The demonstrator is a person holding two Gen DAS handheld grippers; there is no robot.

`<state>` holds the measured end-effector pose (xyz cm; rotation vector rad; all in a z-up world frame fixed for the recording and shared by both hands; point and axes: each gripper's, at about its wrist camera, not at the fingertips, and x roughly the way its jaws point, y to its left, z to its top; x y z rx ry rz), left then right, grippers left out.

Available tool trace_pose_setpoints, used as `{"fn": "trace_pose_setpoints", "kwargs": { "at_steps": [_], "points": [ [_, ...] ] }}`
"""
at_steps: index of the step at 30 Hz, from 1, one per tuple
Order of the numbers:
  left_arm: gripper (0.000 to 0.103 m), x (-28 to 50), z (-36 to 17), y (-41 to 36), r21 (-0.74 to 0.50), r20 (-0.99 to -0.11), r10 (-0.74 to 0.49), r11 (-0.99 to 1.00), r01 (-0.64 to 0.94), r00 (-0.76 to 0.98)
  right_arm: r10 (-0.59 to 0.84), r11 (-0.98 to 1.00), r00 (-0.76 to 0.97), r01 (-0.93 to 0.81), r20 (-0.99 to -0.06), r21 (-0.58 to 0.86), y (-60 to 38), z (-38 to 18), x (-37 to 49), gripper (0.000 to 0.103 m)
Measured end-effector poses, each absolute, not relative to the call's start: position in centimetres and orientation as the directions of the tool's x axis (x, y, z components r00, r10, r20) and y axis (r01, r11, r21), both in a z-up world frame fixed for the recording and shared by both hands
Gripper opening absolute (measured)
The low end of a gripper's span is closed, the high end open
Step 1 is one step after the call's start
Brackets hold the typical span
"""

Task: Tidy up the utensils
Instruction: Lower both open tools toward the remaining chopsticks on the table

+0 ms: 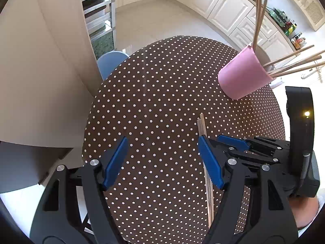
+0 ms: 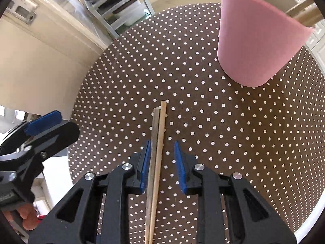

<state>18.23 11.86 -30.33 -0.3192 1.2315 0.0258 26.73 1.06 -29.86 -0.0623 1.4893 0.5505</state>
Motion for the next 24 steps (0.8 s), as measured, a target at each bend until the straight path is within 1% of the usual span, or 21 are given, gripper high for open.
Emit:
{"fn": "trace_pose_setpoints", "kwargs": {
  "at_steps": [3, 8, 11, 18, 24],
  "points": [
    [0.071, 18.2, -30.6, 12.4, -0.229, -0.93, -0.152, 0.952, -0.203, 0.335, 0.292, 0.876, -0.029, -0.392, -0.956, 0.28, 1.5, -30.6, 26.7, 0.019],
    [0.071, 18.1, -30.8, 12.8, -0.227, -0.931, -0.147, 0.95, -0.215, 0.334, 0.291, 0.872, -0.025, -0.403, -0.956, 0.277, 1.8, -31.1, 26.7, 0.018],
    [0.071, 18.2, -30.9, 13.0, -0.231, -0.931, -0.148, 0.946, -0.226, 0.333, 0.277, 0.873, -0.022, -0.413, -0.961, 0.261, 2.7, -31.7, 27.8, 0.016],
    [0.071, 18.3, -31.2, 12.5, -0.227, -0.934, -0.146, 0.947, -0.227, 0.325, 0.234, 0.864, -0.044, -0.45, -0.971, 0.228, 3.4, -32.2, 28.4, 0.016],
    [0.071, 18.4, -31.3, 12.1, -0.223, -0.938, -0.142, 0.946, -0.236, 0.316, 0.211, 0.854, -0.011, -0.484, -0.977, 0.19, 4.6, -32.5, 28.2, 0.017]
  ]
}}
